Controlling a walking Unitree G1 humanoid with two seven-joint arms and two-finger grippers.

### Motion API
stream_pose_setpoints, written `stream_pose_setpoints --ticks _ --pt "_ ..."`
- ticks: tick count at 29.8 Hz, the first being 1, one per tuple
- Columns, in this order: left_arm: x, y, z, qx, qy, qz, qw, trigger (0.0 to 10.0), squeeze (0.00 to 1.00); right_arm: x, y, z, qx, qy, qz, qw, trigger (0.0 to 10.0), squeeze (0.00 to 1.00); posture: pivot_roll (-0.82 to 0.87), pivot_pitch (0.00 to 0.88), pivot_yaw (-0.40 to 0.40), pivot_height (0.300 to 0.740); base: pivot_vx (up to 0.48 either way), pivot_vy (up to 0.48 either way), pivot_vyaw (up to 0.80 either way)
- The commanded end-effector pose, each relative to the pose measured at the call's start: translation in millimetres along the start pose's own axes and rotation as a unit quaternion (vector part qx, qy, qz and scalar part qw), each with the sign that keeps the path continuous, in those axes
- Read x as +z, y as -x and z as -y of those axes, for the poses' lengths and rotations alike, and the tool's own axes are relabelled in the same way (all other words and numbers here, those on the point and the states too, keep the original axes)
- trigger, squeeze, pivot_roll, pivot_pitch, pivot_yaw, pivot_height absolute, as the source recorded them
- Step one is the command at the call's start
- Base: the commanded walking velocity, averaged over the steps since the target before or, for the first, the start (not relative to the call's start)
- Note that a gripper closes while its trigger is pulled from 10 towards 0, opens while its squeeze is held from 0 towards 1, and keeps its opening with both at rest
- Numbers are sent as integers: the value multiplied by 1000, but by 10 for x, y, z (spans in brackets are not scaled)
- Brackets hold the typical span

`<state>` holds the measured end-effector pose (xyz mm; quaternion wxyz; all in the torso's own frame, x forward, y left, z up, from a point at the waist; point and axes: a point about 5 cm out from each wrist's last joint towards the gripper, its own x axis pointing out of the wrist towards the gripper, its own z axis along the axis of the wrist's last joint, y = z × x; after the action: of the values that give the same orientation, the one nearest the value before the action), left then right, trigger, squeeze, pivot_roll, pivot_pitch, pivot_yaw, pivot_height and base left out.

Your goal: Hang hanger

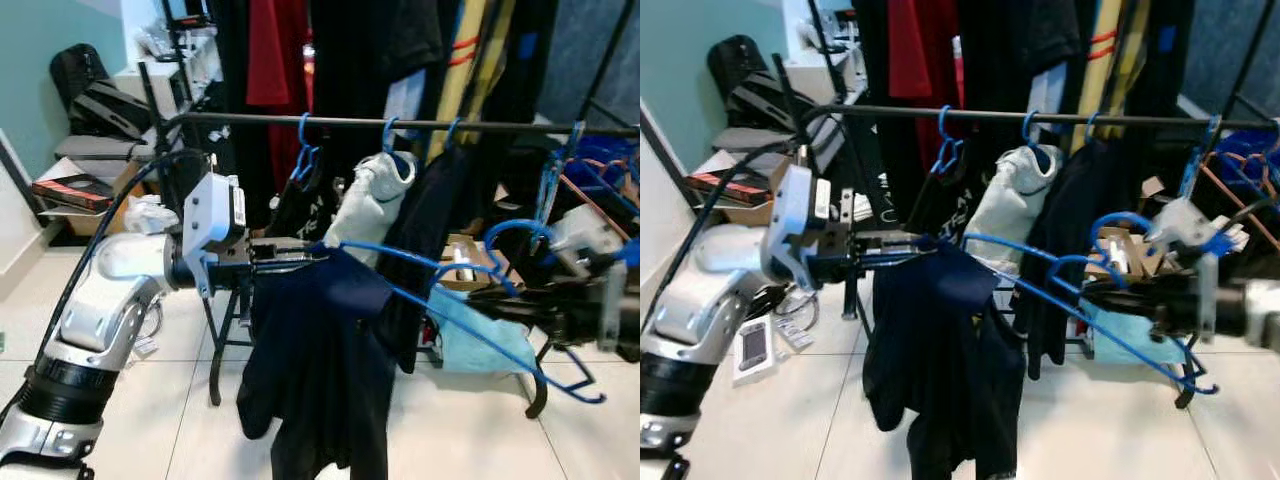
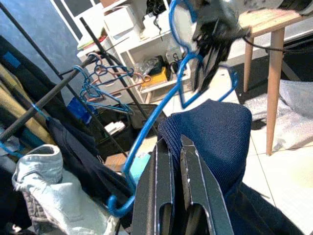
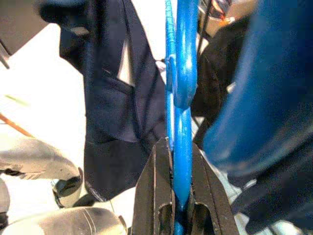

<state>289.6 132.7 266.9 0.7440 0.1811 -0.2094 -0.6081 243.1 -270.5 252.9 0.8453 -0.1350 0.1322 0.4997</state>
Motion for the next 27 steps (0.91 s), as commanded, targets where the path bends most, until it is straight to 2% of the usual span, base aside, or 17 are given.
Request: stream_pose_setpoints --ticks 1,2,4,11,12,13,14,15,17,19,24,27 --pt "38 33 -55 0 -7 4 1000 10000 0 78 48 -98 38 3 -3 999 10000 0 -122 0 33 740 0 0 0" --pt "37 37 -85 4 -9 8 1000 10000 0 98 91 -163 60 3 -17 998 10000 0 -124 0 34 740 0 0 0" --pt "38 41 -118 11 -13 11 1000 10000 0 103 132 -191 68 3 -29 997 10000 0 -126 0 38 740 0 0 0" --pt "39 59 -172 15 -17 13 1000 10000 0 131 247 -188 58 4 -41 997 10000 0 -130 0 47 740 0 0 0" --pt "49 73 -201 14 -22 12 1000 10000 0 172 341 -182 49 6 -47 998 10000 0 -131 0 50 740 0 0 0" --pt "49 73 -201 14 -22 12 1000 10000 0 172 341 -182 49 6 -47 998 10000 0 -131 0 50 740 0 0 0" --pt "69 84 -225 12 -26 13 1000 10000 0 230 450 -176 38 10 -52 998 10000 0 -136 0 53 740 0 0 0" --pt "69 84 -225 12 -26 13 1000 10000 0 230 450 -176 38 10 -52 998 10000 0 -136 0 53 740 0 0 0" --pt "98 92 -251 7 -33 14 999 10000 0 325 623 -175 24 13 -58 998 10000 0 -139 0 55 740 0 0 0" --pt "105 92 -252 2 -34 16 999 10000 0 352 686 -180 20 12 -59 998 10000 0 -141 0 56 740 0 0 0" --pt "106 91 -254 -1 -35 17 999 10000 0 368 724 -192 19 9 -60 998 10000 0 -141 0 56 740 0 0 0" --pt "99 88 -243 -15 -37 14 999 10000 0 398 804 -222 20 5 -65 998 10000 0 -144 0 60 740 0 0 0"
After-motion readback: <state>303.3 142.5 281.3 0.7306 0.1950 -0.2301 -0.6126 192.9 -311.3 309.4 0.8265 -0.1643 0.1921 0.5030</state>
